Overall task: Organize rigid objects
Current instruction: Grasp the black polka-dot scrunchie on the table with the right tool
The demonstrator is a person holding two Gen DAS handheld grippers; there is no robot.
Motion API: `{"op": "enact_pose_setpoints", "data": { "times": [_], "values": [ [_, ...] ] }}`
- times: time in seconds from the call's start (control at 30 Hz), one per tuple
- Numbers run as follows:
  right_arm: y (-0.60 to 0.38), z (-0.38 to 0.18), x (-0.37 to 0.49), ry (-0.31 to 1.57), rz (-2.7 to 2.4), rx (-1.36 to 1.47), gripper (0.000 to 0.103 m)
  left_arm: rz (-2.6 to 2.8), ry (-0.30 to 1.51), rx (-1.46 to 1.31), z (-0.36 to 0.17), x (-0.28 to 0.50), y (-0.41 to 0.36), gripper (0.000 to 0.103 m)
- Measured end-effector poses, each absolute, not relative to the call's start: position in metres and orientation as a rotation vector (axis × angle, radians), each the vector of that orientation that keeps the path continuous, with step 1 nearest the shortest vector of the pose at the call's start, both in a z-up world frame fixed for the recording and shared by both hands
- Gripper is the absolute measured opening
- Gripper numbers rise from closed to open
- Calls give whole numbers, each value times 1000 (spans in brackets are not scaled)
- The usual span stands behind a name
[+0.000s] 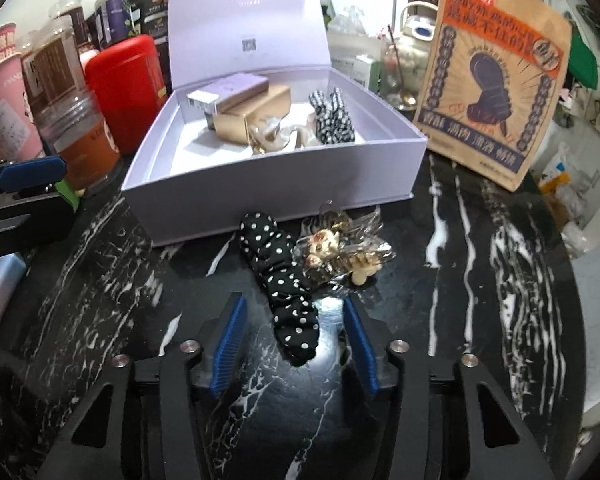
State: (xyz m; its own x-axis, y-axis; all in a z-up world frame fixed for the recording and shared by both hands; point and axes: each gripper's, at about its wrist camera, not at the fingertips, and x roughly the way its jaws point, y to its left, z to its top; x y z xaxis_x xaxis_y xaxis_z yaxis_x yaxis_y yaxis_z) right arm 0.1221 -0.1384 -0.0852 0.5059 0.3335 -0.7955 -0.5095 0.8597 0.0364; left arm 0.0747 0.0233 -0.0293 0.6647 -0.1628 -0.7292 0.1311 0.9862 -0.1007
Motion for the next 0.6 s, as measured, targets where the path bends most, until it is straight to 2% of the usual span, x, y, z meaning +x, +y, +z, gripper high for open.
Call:
{"op": "enact_pose_setpoints", "data": {
  "times": [0.1,0.17,0.2,0.23,0.6],
  "values": [
    [-137,-91,124,929,525,-202,40,-168,830,-38,-31,75,23,82],
    [-137,-92,124,932,529,-199,31,-169,832,-37,-32,77,22,82],
    [-138,-92,124,927,527,-199,24,-170,832,-38,-33,77,22,82],
    [-139,-92,123,924,528,-200,22,-173,834,-40,-33,78,21,82],
    [-180,-89,100,933,482,-170,20,-257,823,-42,-35,88,-6,82]
  ]
}}
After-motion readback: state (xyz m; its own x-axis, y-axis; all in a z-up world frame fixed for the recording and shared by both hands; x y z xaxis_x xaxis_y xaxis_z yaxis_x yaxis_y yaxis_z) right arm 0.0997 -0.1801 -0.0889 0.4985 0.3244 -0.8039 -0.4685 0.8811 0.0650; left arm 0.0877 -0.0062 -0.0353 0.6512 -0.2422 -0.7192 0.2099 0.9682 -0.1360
